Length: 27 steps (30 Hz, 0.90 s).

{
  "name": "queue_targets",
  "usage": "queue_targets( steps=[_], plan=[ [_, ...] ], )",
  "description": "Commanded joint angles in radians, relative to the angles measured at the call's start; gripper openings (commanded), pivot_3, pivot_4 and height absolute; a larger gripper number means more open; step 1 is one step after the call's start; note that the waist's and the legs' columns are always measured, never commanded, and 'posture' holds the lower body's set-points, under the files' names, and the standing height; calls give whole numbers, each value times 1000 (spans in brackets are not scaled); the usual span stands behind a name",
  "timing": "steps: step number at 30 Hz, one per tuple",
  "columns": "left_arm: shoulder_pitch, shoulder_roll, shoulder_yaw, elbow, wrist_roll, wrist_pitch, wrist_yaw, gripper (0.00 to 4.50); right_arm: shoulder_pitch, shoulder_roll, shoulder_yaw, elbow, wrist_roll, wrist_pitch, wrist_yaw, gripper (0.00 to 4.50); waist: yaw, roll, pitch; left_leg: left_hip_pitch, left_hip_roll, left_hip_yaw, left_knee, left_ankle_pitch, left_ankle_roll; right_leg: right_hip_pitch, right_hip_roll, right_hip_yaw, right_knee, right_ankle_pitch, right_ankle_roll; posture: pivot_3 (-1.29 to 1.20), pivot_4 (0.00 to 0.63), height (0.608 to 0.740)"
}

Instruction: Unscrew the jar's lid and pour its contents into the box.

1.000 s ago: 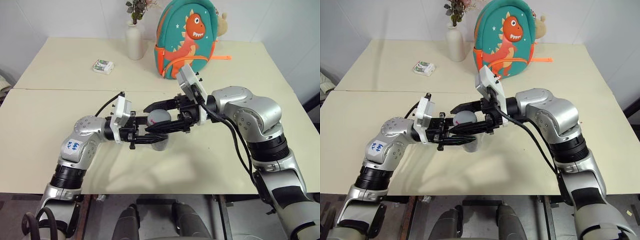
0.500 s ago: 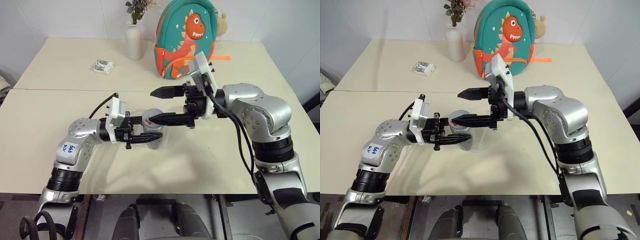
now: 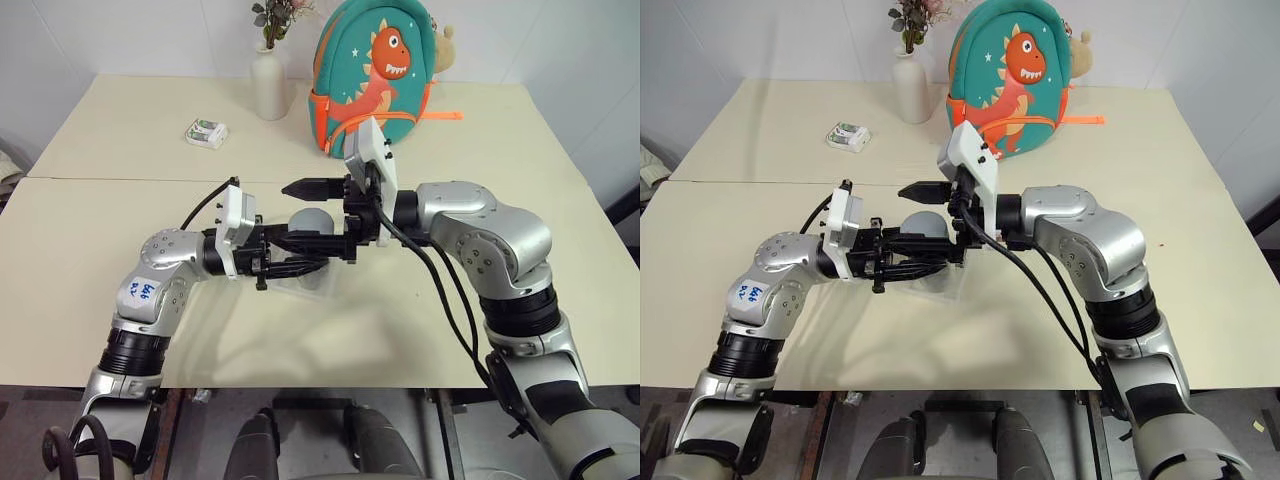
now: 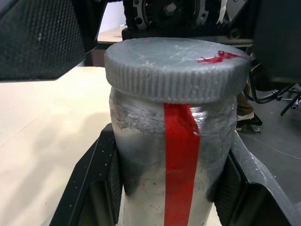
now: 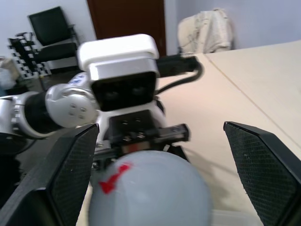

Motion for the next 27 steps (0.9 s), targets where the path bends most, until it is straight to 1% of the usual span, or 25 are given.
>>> queue_targets(
  steps=[1,7,15,18,21,23,27],
  plan=[
    [-19,-7,16,-23,-10,-6,-4,2019,-16,-29,-35,25,-22,-42,14,4465,0,0,0,0,0,0,0,0,0,0,0,0,0,0,0,0,150,740],
    [-22,-6,24,-17,-12,-8,-3,2019,-1,-82,-67,41,-21,-63,45,4465,1,0,0,0,0,0,0,0,0,0,0,0,0,0,0,0,150,740],
    [-25,8,40,1,-16,-12,-17,2019,62,-193,-128,34,11,-80,109,4465,3,0,0,0,0,0,1,0,0,0,0,0,0,0,0,0,150,740],
    [-30,14,47,11,-10,-13,-29,2019,75,-209,-162,35,31,-85,122,4465,-1,0,0,0,0,0,1,0,0,0,0,0,-1,0,0,0,150,740],
    [-37,21,53,24,-1,-17,-38,2019,75,-200,-185,22,56,-83,128,4465,-2,0,0,1,1,1,0,0,0,0,1,1,0,0,0,0,150,740],
    [-44,21,52,33,3,-19,-40,2019,67,-174,-188,1,83,-71,118,4465,-1,0,0,1,1,1,1,0,0,0,1,1,0,0,0,0,150,740],
    [-55,14,43,40,10,-24,-38,2019,53,-100,-153,-49,103,-53,70,4465,-1,0,0,1,1,1,1,0,0,0,2,2,1,0,0,0,150,740]
  ],
)
